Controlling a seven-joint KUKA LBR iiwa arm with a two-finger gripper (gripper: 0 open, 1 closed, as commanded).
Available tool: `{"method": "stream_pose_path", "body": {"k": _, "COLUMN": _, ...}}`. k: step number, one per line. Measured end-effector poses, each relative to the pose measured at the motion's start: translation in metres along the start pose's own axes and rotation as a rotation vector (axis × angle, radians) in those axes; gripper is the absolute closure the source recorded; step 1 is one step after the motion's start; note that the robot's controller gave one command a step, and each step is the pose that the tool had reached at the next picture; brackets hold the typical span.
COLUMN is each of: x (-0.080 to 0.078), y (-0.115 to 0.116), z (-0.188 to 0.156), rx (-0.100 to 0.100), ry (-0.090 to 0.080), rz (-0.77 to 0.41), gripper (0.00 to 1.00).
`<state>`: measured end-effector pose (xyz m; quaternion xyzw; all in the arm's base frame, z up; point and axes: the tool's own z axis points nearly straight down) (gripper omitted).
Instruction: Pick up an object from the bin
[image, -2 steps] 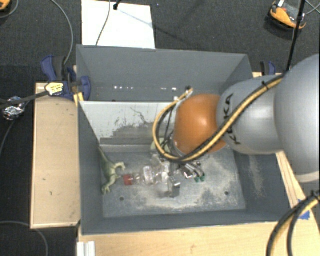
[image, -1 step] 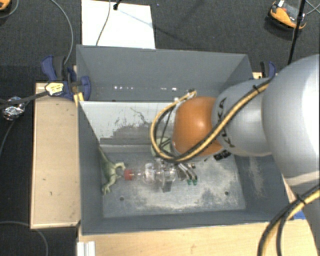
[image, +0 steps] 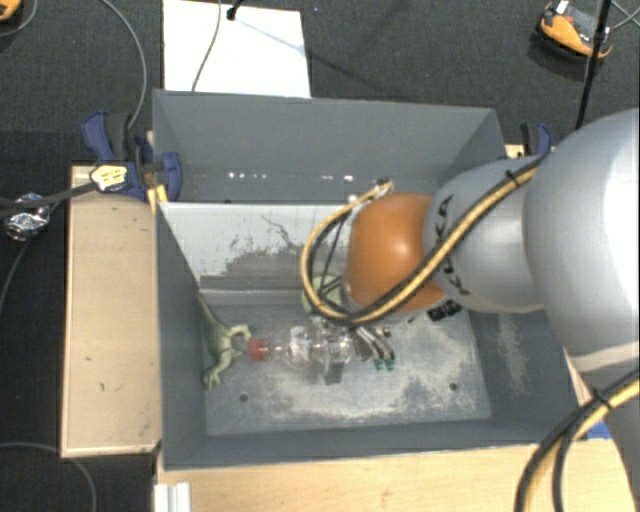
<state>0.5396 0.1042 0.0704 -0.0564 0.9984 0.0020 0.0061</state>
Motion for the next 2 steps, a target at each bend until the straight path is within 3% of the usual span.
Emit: {"method": "stream_pose_path", "body": {"k": 2, "x": 0.002, "y": 0.0, "z": -0.02, "rx": 0.001, "ry": 0.008, "rz": 0.001, "gripper": 1.0}}
